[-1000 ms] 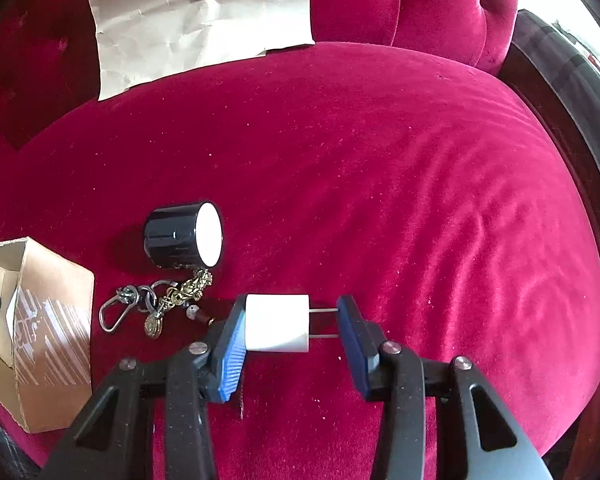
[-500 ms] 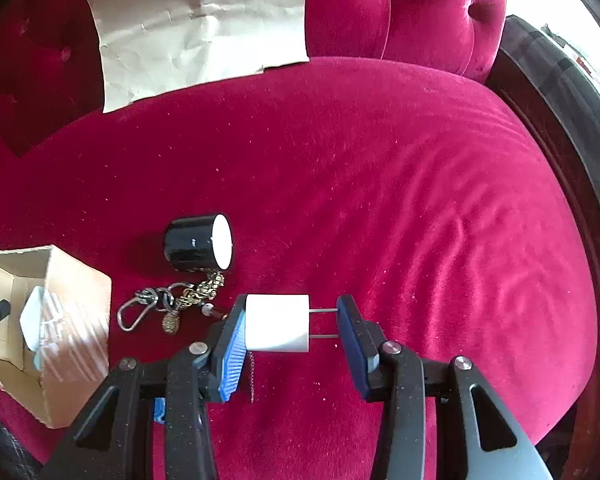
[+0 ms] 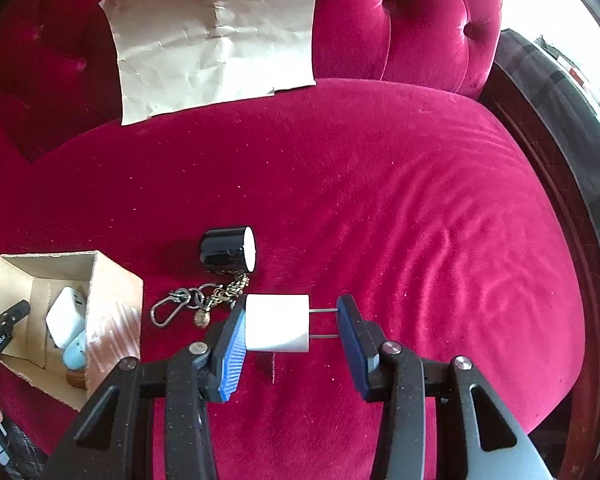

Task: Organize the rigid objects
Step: 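Carry the white plug charger over the box with the right gripper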

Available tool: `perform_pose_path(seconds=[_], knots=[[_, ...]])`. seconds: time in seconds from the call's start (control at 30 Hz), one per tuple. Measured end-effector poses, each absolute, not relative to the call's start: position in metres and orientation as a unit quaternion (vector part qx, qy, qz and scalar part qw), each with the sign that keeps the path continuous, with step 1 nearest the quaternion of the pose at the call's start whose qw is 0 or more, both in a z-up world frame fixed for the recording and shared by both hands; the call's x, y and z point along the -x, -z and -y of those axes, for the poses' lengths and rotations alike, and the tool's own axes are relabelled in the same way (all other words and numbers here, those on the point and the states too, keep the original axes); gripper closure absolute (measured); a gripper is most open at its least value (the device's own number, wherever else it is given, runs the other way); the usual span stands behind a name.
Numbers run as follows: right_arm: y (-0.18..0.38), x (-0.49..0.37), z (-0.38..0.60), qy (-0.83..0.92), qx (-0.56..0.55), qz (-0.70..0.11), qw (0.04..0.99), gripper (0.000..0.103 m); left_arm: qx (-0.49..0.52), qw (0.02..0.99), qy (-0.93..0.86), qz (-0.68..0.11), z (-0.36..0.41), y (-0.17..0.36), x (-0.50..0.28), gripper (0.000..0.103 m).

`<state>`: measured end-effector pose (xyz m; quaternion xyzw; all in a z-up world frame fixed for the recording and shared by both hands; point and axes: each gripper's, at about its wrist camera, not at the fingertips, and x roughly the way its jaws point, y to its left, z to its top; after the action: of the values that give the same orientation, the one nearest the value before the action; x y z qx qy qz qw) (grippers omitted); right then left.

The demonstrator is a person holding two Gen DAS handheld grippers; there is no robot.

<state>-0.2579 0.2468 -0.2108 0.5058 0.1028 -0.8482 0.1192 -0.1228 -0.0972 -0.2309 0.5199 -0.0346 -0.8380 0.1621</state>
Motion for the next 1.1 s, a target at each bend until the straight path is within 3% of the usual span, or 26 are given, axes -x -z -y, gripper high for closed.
perform_pose_path(seconds=[1.1], knots=[[0.166,0.204,-0.144,0.819,-0.505,-0.176,0.208,0.057,-0.52,0.163,0.838,0.033,0.098,0.234,0.131,0.101]])
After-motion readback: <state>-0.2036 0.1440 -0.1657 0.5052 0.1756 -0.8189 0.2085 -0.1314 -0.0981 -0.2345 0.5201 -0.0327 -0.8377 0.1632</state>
